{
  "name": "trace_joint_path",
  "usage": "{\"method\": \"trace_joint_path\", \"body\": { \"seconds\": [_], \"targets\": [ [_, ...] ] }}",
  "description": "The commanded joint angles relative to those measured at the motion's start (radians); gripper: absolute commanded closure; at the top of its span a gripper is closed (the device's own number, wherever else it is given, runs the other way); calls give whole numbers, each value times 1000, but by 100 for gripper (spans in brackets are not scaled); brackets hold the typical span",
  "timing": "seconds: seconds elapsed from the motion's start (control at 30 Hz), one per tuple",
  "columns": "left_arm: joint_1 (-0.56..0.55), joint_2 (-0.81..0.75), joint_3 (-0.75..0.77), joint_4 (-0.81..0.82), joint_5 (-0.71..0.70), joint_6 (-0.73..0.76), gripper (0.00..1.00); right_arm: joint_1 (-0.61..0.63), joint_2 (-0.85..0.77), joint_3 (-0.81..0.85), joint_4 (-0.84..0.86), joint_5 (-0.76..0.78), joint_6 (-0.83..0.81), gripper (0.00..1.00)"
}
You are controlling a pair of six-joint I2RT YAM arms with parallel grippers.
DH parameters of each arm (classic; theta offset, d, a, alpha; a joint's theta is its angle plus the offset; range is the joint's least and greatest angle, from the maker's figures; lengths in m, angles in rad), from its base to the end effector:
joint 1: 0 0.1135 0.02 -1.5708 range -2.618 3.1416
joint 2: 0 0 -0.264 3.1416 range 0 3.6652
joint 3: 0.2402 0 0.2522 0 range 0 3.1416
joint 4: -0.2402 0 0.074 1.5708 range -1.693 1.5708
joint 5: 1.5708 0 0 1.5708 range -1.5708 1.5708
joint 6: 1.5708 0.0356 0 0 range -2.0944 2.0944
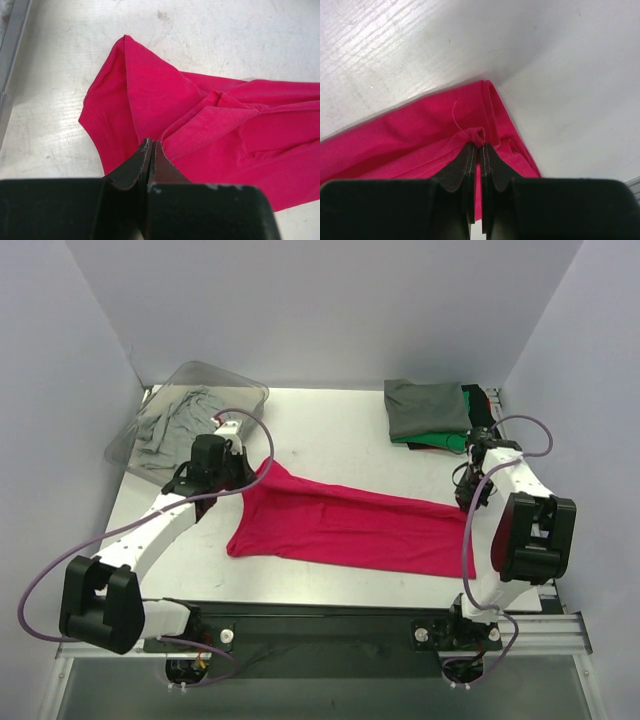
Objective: Fold and stack the t-shirts
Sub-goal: Fold the other side of the tshirt into a rectangle
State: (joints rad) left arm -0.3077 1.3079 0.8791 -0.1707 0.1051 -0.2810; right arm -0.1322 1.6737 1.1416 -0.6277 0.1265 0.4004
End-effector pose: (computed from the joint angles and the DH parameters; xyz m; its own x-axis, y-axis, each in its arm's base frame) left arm 0.2747 -0.0912 0.2594 -0.6231 -0.0914 -0.7768 0.2196 0.9328 -0.2858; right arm 0.3288 -0.0483 0.2033 -0.7664 0.4920 -0.4130 0.5207 0.8523 0.0492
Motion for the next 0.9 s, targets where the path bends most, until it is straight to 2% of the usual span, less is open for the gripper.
{"method": "trace_joint_path", "body": {
  "seconds": [0.0, 0.27, 0.3, 0.33, 0.43, 0.53, 0.63, 0.87],
  "targets": [
    [4, -47, -22, -10, -21, -20, 100, -10, -55, -32, -27, 53, 15, 100],
    [4, -71, -51, -35, -13, -29, 100, -10, -86, -94, -20, 67, 34, 99],
    [2, -75, -63, -36, -5, -29, 100, -9, -106, -100, -24, 73, 40, 93],
    [4, -75, -68, -38, 2, -32, 100, -10, -118, -114, -29, 76, 55, 73],
    [2, -72, -95, -39, 34, -40, 100, -7, -184, -140, -49, 82, 83, 49],
    [-1, -79, -124, -43, 48, -44, 100, 19, -259, -152, -52, 96, 106, 41],
    [-4, -94, -150, -41, 45, -52, 100, 75, -289, -135, -47, 96, 100, 38],
    [-5, -99, -154, -49, 42, -58, 100, 111, -117, -59, 11, -5, 66, 39]
  ]
}}
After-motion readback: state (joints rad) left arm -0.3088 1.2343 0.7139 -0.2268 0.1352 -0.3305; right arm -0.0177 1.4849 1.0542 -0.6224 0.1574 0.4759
